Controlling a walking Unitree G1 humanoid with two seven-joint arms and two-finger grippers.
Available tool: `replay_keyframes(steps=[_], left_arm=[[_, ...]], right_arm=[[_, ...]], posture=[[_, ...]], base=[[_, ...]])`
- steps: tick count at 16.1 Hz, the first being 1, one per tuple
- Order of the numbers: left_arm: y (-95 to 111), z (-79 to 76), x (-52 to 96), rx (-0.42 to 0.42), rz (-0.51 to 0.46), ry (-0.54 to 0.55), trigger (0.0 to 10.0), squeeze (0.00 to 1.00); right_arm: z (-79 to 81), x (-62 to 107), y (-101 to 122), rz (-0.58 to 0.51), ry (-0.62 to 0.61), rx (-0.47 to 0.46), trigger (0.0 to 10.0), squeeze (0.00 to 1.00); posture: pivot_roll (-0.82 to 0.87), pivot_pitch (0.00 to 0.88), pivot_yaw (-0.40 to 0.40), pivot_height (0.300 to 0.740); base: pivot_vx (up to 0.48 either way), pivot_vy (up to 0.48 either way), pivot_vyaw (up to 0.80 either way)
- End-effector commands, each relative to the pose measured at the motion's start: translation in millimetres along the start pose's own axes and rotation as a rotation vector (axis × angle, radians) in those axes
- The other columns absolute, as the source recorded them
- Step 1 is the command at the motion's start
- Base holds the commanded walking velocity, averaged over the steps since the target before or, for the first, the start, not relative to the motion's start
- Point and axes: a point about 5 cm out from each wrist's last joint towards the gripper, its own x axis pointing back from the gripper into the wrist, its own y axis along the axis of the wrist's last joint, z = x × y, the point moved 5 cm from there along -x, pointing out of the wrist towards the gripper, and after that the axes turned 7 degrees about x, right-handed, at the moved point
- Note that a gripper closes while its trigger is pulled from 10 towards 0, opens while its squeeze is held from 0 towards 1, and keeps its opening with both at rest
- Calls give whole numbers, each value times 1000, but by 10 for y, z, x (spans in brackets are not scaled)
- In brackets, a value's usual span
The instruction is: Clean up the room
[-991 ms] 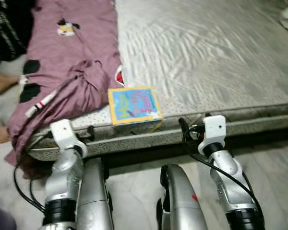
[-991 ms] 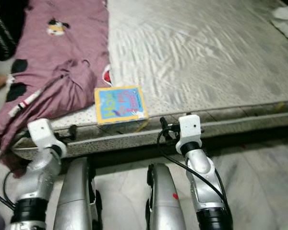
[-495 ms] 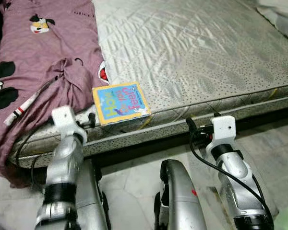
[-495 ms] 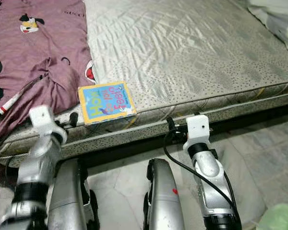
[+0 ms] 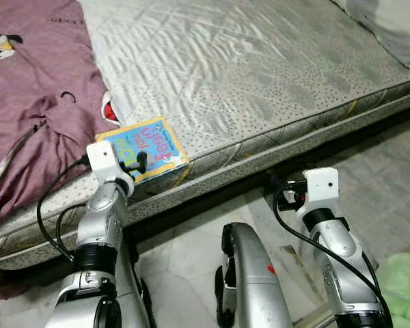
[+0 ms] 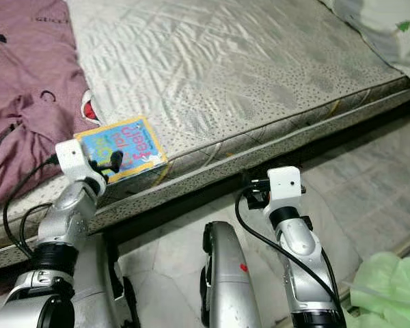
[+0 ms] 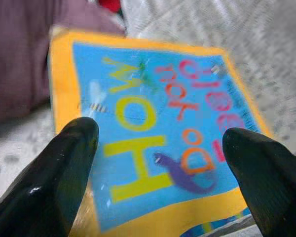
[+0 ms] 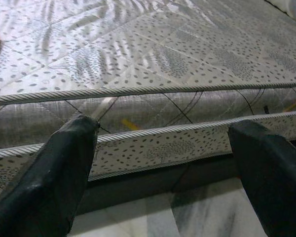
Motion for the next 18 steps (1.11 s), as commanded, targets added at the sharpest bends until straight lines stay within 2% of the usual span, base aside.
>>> replay_keyframes(steps=[1, 5, 6, 8, 9, 12, 14, 15, 18], left_arm=[[-75, 90, 20, 14, 16, 33, 10000, 0], [-28, 219, 95, 48, -62, 132, 10000, 0], [-48, 222, 119, 49, -65, 122, 10000, 0], [-114, 272, 90, 53, -29, 127, 10000, 0], [-177, 267, 42, 70, 12, 105, 10000, 0], [-239, 302, -29, 125, 52, 103, 10000, 0], [-333, 263, -66, 187, 107, 92, 10000, 0], [-395, 216, -86, 245, 139, 78, 10000, 0], [-483, 66, -105, 301, 181, 10, 10000, 0]], right_arm=[[-47, 21, 30, -4, -16, 8, 10000, 0], [-44, 20, 8, 2, -12, 6, 10000, 0], [-44, 18, -1, 5, -12, 5, 10000, 0], [-45, 18, 5, 3, -12, 10, 10000, 0], [-58, 23, 31, -5, -17, 15, 10000, 0], [-87, 92, 140, -26, -18, 5, 10000, 0], [-142, 184, 150, -20, -23, 19, 10000, 0], [-189, 226, 134, -9, -34, 28, 10000, 0], [-224, 247, 171, -5, -37, 40, 10000, 0]], posture=[[-106, 198, -58, 549], [-99, 195, -57, 549], [-99, 195, -57, 549], [-98, 193, -60, 549], [-98, 193, -60, 549], [-149, 200, -62, 549], [-182, 214, -64, 549], [-201, 217, -68, 549], [-221, 213, -78, 549]], base=[[0, 0, 0], [0, 0, 0], [0, 0, 0], [0, 0, 0], [0, 0, 0], [0, 0, 0], [0, 0, 0], [0, 0, 0], [0, 0, 0]])
